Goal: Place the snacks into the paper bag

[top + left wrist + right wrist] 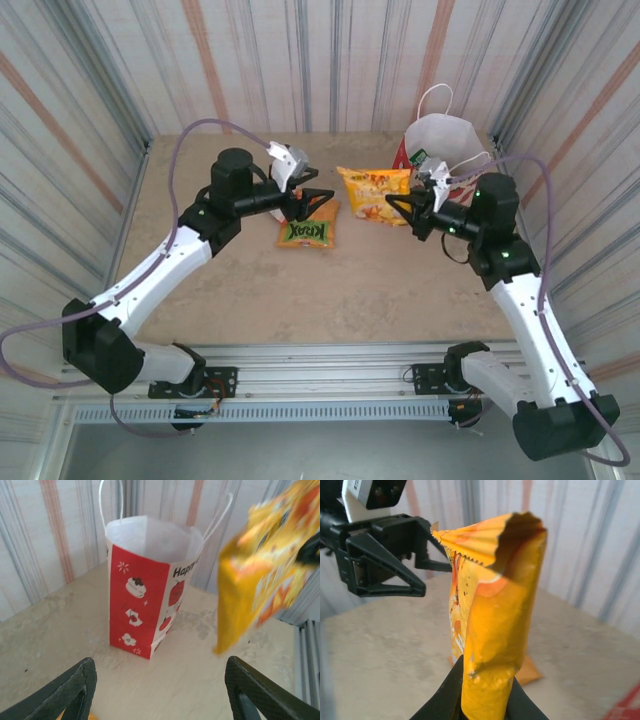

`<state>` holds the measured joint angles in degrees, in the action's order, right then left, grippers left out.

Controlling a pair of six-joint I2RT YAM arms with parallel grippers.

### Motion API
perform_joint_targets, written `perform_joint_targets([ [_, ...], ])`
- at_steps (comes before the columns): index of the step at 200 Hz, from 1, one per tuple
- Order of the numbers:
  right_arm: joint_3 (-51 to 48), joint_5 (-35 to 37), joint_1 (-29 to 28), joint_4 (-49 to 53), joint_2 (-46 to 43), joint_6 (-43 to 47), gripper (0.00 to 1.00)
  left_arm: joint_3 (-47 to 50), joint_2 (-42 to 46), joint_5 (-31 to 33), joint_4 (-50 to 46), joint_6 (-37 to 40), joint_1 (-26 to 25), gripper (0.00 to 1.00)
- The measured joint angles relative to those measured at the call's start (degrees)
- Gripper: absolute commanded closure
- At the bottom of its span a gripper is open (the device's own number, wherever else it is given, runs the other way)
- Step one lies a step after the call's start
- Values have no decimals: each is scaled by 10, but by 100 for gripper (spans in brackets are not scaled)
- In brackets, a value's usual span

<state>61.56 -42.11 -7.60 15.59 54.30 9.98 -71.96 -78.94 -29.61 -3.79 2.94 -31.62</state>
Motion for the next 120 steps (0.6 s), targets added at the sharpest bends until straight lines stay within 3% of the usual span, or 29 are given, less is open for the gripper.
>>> perform_joint_targets([
  [61,184,0,137,91,125,194,95,-98,-81,9,-114,29,23,30],
  [120,303,40,179,153,244,367,96,-173,-144,8,-189,68,24,31],
])
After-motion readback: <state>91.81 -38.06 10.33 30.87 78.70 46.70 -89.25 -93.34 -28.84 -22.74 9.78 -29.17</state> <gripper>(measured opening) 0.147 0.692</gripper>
